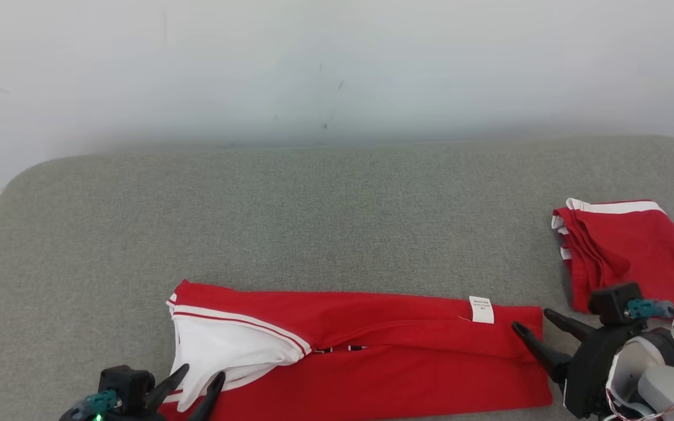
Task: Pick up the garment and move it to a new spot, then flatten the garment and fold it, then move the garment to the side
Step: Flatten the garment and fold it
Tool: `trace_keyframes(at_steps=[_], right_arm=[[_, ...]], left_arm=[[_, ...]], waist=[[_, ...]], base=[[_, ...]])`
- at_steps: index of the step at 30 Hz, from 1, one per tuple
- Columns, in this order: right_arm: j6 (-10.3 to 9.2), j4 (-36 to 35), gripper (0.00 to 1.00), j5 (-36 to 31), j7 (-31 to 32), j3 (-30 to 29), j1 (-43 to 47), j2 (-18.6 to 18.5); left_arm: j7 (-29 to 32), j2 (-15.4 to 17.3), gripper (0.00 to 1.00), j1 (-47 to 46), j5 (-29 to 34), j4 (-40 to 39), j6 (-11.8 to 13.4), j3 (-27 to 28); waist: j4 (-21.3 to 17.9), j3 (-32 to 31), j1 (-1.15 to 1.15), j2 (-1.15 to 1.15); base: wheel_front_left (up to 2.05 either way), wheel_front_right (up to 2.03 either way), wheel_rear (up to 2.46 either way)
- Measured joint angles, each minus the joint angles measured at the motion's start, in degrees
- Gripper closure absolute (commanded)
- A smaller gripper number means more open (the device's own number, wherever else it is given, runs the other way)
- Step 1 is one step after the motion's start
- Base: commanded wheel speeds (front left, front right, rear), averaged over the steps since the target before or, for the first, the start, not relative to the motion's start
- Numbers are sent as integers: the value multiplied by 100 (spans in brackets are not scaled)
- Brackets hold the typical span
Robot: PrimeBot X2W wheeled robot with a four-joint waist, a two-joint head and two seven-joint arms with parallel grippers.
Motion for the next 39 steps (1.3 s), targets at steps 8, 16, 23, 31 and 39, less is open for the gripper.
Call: trace_keyframes(at_steps=[8, 16, 23, 31, 39], right_arm=[[-44, -210, 0, 198, -411, -297, 308, -51], [-424, -281, 0, 358, -779, -639, 627, -219], [-725, -315, 0, 392, -890, -758, 678, -294], [-976, -428, 0, 438, -917, -793, 936, -296], [-1128, -381, 0, 531, -709, -784, 948, -226]], left_arm=[[-165, 97, 0, 227, -15, -385, 279, 241], [-308, 214, 0, 378, -16, -833, 736, 767], [-326, 285, 0, 602, -12, -1200, 911, 1211], [-328, 261, 0, 941, 129, -1715, 1001, 1716], [-332, 123, 0, 1155, 400, -2059, 1005, 1947]], waist=[[78, -58, 0, 0], [94, -94, 0, 0], [127, -97, 0, 0], [205, -136, 0, 0], [269, -179, 0, 0]], base=[[0, 0, 0], [0, 0, 0], [0, 0, 0], [0, 0, 0], [0, 0, 0]])
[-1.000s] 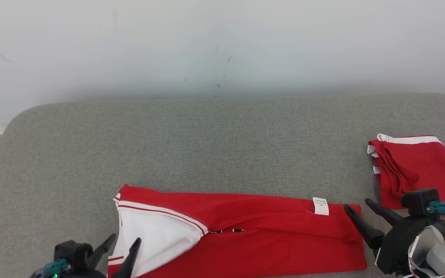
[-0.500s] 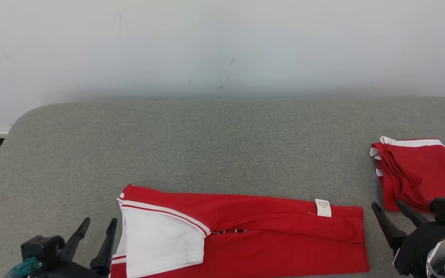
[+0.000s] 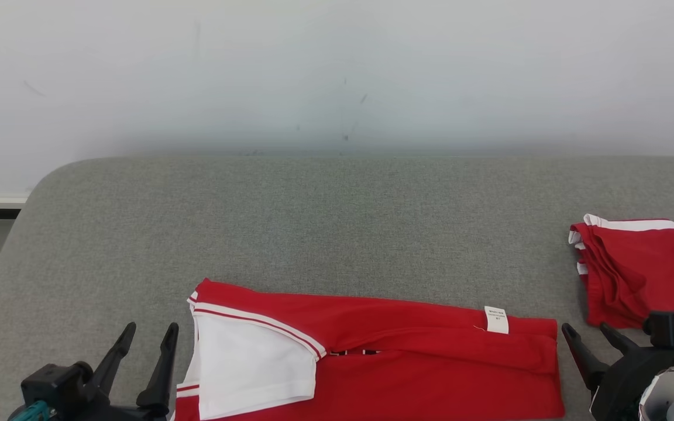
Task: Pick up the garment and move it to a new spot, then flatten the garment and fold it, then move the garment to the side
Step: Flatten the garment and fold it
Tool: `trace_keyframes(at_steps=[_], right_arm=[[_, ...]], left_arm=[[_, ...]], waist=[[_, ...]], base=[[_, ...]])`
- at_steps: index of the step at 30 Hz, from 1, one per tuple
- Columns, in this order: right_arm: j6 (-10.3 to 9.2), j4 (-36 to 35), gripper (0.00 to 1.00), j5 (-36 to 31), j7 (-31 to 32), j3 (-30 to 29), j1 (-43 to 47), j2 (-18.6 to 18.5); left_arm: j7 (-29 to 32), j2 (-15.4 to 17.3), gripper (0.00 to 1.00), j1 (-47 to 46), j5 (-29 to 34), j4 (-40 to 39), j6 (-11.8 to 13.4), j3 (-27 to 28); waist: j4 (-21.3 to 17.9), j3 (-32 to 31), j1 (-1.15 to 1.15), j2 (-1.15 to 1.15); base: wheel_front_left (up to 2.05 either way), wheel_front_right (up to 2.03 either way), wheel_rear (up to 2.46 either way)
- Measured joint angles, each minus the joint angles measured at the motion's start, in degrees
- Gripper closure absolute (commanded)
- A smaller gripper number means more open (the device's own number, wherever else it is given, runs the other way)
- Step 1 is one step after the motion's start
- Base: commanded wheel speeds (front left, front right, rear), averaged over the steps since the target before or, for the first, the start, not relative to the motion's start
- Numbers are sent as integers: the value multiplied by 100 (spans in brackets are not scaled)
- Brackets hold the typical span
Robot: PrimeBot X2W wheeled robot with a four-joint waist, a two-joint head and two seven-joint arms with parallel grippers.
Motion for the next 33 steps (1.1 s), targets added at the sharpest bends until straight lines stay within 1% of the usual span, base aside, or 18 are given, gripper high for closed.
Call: trace_keyframes(at_steps=[5, 9, 12, 19, 26, 27, 28, 29, 33], right_arm=[[-44, 180, 0, 114, 296, 43, -76, 52], [-48, 324, 0, 216, 650, 180, -67, 187], [-48, 342, 0, 269, 803, 203, -72, 200], [-89, 552, 0, 300, 1645, 559, -112, 224], [-92, 586, 0, 328, 1979, 595, -197, 224], [-91, 589, 12, 335, 2015, 599, -199, 224], [-91, 587, 64, 335, 2039, 608, -206, 225], [-89, 584, 100, 335, 2053, 609, -214, 225], [-32, 547, 100, 385, 2094, 591, -259, 305]], left_arm=[[0, -78, 0, 80, 109, -123, 2, 104], [0, -142, 0, 103, 198, -163, 3, 125], [0, -151, 0, 104, 275, -176, 3, 131], [0, -247, 0, 137, 427, -170, 4, 201], [0, -288, 0, 137, 453, -168, 4, 233], [0, -290, 0, 137, 455, -164, 4, 237], [0, -299, 0, 152, 459, -165, 4, 267], [0, -307, 0, 183, 461, -166, 4, 301], [0, -316, 0, 342, 478, -162, 4, 336]], waist=[[48, -4, 0, 0], [143, 16, 0, 0], [184, 24, 0, 0], [292, -22, 0, 0], [381, -52, 0, 0], [398, -54, 0, 0], [413, -56, 0, 0], [422, -58, 0, 0], [428, -58, 0, 0]], base=[[0, 0, 0], [0, 0, 0], [0, 0, 0], [0, 0, 0], [0, 0, 0], [0, 0, 0], [0, 0, 0], [0, 0, 0], [0, 0, 0]])
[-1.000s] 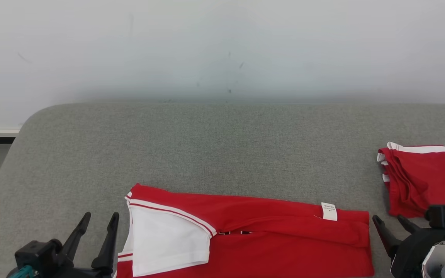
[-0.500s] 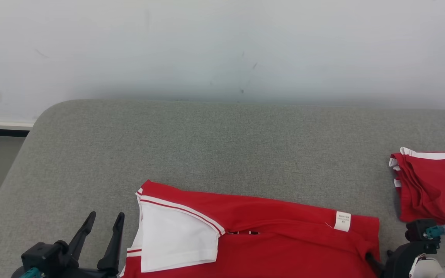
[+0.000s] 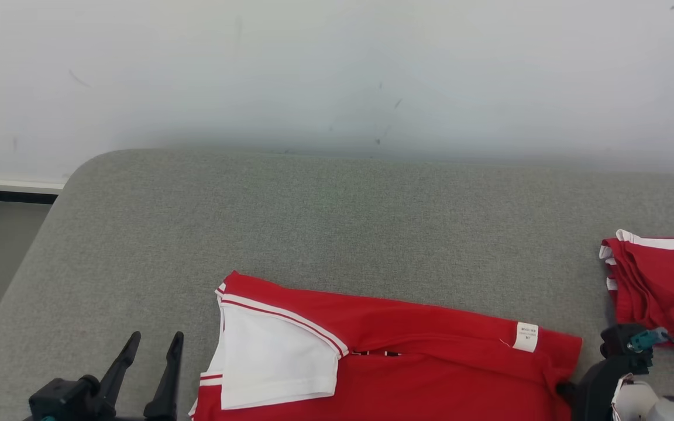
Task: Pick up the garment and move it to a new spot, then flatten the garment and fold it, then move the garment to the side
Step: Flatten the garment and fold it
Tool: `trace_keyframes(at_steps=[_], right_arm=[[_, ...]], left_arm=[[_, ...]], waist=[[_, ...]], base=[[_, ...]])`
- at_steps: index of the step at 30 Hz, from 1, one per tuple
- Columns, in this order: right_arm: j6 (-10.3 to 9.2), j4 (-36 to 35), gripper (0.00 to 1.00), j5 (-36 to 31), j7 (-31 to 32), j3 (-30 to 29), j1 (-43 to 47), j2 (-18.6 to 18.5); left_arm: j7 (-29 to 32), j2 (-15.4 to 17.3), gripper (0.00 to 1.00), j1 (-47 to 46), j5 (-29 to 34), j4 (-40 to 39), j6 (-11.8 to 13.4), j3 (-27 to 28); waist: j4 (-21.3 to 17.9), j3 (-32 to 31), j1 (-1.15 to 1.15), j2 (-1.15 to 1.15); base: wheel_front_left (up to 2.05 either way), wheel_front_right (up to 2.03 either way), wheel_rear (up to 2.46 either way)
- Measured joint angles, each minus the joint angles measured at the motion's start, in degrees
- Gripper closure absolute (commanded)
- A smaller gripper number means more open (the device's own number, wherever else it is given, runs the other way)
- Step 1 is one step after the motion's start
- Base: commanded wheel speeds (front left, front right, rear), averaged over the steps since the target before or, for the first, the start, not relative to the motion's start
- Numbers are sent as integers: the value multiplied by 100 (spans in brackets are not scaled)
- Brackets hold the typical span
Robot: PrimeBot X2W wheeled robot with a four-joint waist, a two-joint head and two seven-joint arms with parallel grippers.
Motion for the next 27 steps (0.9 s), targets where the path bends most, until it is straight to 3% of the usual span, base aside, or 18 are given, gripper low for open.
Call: trace_keyframes(at_steps=[18, 27], right_arm=[[13, -246, 100, -148, -508, -292, -395, -361], [556, -1510, 100, 92, -455, -293, -425, -187]], left_arm=[[-1, -97, 0, 54, 44, 4, 1, 185], [0, -136, 0, 134, 44, 98, 0, 229]], waist=[[-146, -41, 1, 0], [-196, -97, 1, 0]], base=[[0, 0, 0], [0, 0, 0]])
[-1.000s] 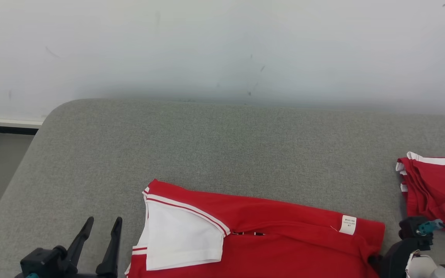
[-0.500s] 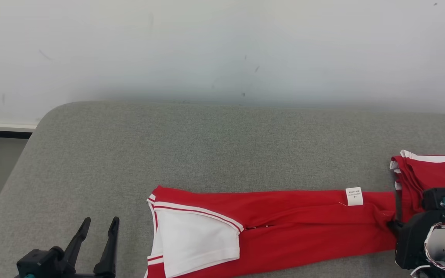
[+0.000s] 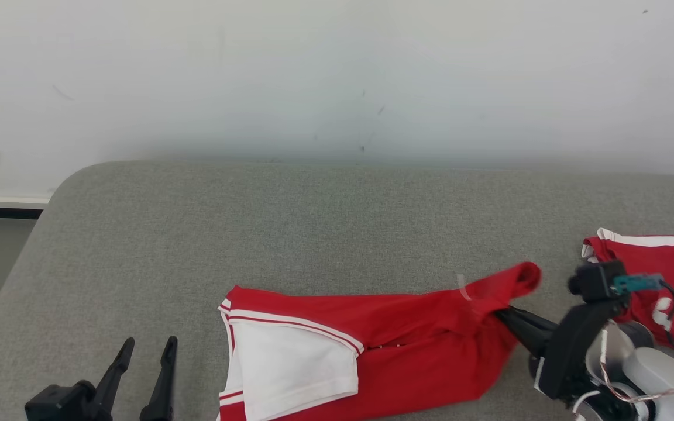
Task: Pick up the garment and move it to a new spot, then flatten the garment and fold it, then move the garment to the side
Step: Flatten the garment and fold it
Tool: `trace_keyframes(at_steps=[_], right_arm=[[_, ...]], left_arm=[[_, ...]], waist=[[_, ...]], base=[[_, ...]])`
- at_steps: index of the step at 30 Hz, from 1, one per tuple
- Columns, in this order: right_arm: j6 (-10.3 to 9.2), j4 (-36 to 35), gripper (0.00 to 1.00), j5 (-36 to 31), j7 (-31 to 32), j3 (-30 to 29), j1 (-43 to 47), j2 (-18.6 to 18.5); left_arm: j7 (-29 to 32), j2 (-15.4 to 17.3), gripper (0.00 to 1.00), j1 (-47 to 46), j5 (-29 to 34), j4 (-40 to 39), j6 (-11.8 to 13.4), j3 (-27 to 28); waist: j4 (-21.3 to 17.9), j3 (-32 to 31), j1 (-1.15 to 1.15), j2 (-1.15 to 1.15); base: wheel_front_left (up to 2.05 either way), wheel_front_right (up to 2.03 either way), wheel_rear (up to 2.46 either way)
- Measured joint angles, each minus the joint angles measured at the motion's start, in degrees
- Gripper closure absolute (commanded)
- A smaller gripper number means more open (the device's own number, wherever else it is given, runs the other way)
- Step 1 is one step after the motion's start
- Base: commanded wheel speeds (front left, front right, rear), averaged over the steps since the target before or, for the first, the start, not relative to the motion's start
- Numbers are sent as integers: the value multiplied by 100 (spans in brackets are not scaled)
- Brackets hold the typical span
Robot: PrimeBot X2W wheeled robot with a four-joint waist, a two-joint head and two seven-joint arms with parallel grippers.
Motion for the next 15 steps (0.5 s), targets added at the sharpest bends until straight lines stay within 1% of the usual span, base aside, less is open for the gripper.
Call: trace_keyframes(at_steps=[4, 7, 10, 12, 15], right_arm=[[163, -533, 100, 151, 165, 20, -219, 127], [193, -783, 100, 238, 320, 43, -359, 265], [182, -899, 100, 355, 490, 80, -496, 433], [121, -915, 100, 408, 617, 123, -599, 552], [-1, -816, 100, 445, 788, 198, -743, 738]], left_arm=[[0, -35, 0, -3, 0, 41, -7, -18], [-1, -120, 0, -10, 1, 70, -13, -78], [-1, -205, 0, -38, 9, 105, -64, -137], [0, -250, 0, -60, 10, 118, -111, -191], [0, -298, 0, -129, 31, 145, -115, -235]], waist=[[-9, -41, 0, 0], [19, -59, 0, 0], [71, -60, 0, 0], [126, -55, 0, 0], [228, -39, 0, 0]], base=[[0, 0, 0], [0, 0, 0], [0, 0, 0], [0, 0, 0], [0, 0, 0]])
